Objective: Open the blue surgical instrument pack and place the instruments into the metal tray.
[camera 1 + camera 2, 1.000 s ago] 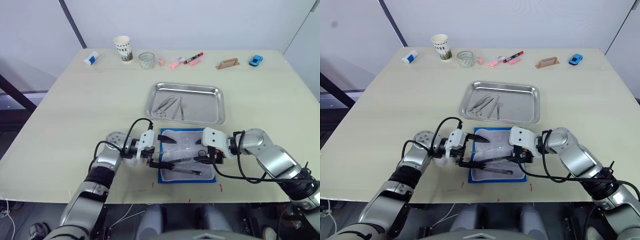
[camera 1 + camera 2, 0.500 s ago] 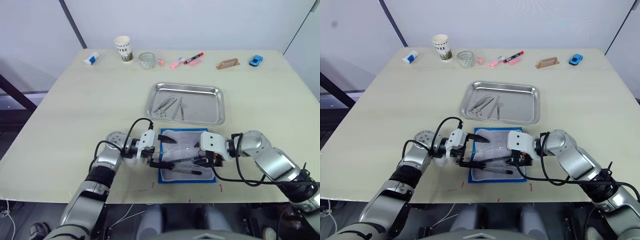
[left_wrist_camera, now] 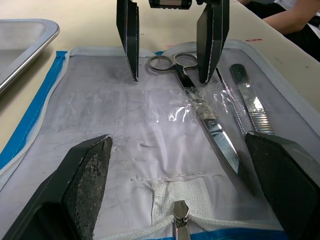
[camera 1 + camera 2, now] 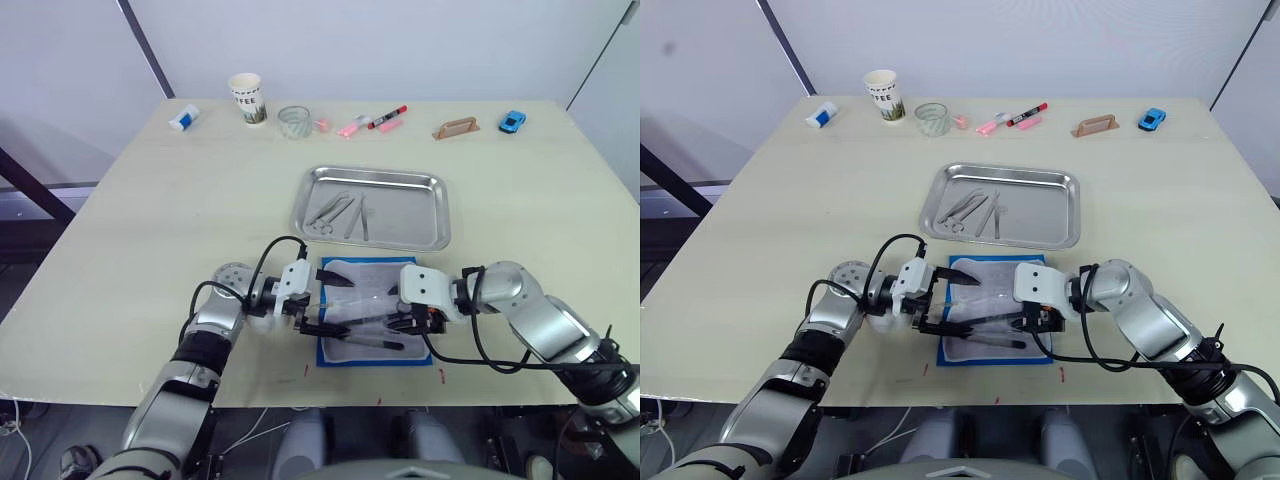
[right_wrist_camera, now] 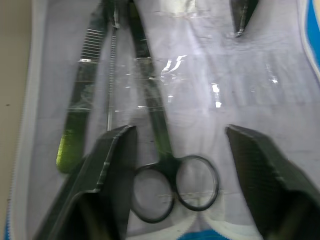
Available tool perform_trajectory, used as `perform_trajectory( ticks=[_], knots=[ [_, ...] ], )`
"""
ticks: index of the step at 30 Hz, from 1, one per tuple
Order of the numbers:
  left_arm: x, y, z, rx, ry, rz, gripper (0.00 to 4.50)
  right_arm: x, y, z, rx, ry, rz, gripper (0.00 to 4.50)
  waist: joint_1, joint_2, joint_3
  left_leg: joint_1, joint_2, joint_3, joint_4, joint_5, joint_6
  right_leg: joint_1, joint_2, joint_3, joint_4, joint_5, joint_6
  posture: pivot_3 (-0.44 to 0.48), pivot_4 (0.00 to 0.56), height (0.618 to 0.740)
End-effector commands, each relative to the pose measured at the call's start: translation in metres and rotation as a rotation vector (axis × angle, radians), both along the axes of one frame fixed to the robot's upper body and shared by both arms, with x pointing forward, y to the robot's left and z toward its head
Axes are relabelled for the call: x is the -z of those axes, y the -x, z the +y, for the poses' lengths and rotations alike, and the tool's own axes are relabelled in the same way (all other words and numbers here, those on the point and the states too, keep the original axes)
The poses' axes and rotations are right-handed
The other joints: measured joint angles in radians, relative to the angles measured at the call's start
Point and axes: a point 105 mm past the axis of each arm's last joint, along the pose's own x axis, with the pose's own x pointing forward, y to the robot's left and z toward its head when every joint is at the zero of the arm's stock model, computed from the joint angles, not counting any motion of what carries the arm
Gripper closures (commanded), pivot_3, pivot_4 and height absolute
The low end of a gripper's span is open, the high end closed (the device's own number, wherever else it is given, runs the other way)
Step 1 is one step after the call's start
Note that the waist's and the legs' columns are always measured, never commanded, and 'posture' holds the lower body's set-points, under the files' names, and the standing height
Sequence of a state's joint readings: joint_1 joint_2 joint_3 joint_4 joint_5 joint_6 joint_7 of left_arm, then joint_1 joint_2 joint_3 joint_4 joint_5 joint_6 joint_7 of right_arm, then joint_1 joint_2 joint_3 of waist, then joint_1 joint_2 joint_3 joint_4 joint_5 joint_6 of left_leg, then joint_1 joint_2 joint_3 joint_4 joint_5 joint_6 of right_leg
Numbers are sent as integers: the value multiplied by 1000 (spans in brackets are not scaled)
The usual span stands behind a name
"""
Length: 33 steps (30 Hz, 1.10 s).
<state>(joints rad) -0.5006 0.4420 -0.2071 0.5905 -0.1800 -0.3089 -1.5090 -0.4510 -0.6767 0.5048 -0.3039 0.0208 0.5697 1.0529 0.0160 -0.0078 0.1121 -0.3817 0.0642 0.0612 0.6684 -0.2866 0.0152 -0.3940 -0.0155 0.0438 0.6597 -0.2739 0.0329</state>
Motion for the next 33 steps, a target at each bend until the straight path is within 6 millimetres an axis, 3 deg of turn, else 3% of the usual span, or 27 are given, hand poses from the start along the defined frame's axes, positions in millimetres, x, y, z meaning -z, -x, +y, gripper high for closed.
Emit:
perform_trajectory(
  ticks=[1, 16, 33],
  knots=[
    [30, 14, -1, 12, -58, 114, 0, -1, 1, -1, -1, 14, -12, 3008, 0, 0, 0, 0, 0, 0, 0, 0, 0, 0, 0, 0, 0, 0, 0, 0, 150, 740],
    [29, 14, -3, 18, -55, 113, 0, 1, 7, -1, -23, 27, -2, 3008, 0, 0, 0, 0, 0, 0, 0, 0, 0, 0, 0, 0, 0, 0, 0, 0, 150, 740],
    [31, 17, -5, 26, -56, 113, 0, 28, 7, -11, -2, 90, 66, 3008, 0, 1, -3, 1, 0, -1, 0, 0, 0, 2, 0, -1, -1, 0, 0, 0, 150, 740]
  ],
)
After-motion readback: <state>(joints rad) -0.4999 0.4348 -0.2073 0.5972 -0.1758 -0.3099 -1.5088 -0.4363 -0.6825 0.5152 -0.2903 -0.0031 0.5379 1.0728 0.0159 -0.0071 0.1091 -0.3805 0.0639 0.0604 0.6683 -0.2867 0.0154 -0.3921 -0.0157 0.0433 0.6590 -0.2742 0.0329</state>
